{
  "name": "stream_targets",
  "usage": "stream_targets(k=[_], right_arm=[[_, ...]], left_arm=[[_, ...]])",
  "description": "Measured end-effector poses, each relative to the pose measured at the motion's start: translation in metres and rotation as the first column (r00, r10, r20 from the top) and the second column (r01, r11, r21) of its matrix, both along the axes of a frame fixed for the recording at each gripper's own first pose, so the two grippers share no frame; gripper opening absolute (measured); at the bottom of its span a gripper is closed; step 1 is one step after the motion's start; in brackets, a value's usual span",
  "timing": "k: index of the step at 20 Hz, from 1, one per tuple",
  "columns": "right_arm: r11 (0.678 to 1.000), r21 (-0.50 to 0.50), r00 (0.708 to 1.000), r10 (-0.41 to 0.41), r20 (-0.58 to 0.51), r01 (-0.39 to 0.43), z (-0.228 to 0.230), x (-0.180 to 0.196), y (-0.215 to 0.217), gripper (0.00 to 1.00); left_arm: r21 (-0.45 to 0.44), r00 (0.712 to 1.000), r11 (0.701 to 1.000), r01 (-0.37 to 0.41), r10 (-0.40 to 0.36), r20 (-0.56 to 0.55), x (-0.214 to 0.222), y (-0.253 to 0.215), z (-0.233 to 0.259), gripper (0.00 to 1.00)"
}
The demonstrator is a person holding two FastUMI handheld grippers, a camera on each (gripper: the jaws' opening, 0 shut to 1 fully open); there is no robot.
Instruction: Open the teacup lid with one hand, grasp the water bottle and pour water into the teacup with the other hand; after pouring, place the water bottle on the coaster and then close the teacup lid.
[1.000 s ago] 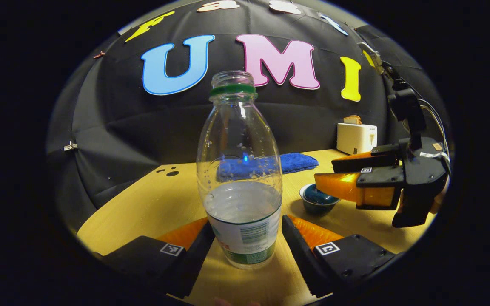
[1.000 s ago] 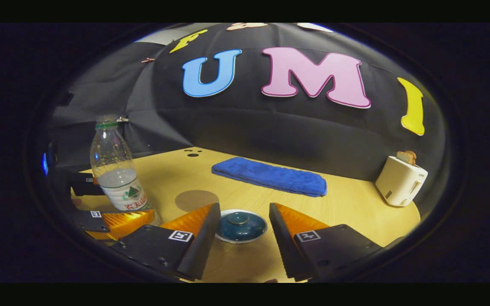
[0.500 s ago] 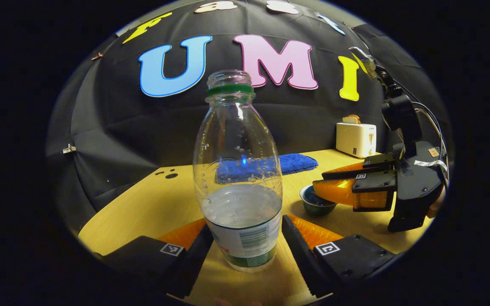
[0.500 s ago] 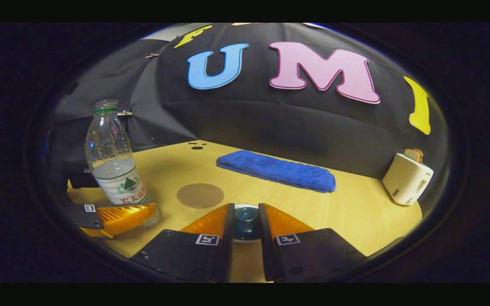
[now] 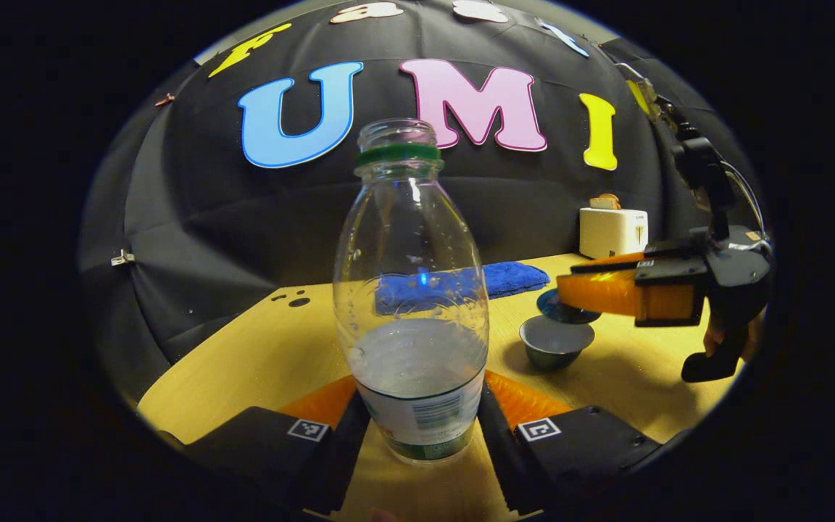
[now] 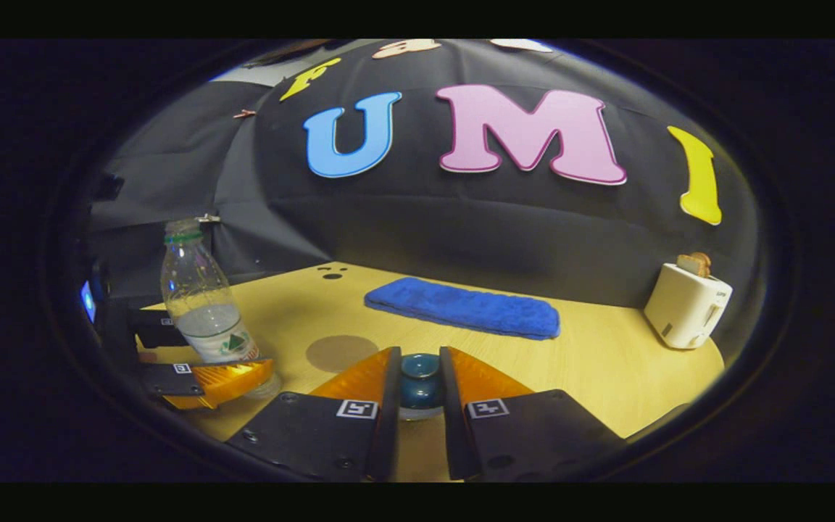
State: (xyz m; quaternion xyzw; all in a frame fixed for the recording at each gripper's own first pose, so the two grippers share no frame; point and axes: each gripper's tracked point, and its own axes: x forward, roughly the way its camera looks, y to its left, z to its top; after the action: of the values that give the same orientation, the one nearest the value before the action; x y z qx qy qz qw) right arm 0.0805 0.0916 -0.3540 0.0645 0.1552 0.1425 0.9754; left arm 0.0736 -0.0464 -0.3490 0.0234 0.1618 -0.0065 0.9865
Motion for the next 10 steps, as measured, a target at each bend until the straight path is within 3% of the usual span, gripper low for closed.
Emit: stream_targets(k=[2,3,4,7,10], right_arm=[[1.000,-0.007,1.000,-0.028,0.012,0.028,0.008,-0.004,-0.016,0.30],[0.999,-0.012,0.999,-0.042,0.014,0.042,0.009,-0.006,-0.025,0.30],[0.998,-0.018,0.998,-0.056,0.013,0.057,0.011,-0.009,-0.035,0.30],[0.994,-0.034,0.994,-0.103,0.020,0.104,0.013,-0.019,-0.065,0.30],[0.990,-0.052,0.991,-0.132,0.033,0.133,0.013,-0.031,-0.088,0.30]], left_arm=[[0.076,1.000,0.997,0.003,0.000,-0.029,-0.001,0.008,0.000,0.72],[0.145,0.999,0.989,0.002,0.005,-0.047,0.002,0.016,0.003,0.77],[0.226,0.998,0.974,-0.001,0.016,-0.063,0.007,0.027,0.006,0.76],[0.470,0.993,0.882,0.037,0.019,-0.114,0.020,0.049,0.015,0.76],[0.623,0.988,0.777,0.088,0.012,-0.153,0.031,0.058,0.018,0.77]])
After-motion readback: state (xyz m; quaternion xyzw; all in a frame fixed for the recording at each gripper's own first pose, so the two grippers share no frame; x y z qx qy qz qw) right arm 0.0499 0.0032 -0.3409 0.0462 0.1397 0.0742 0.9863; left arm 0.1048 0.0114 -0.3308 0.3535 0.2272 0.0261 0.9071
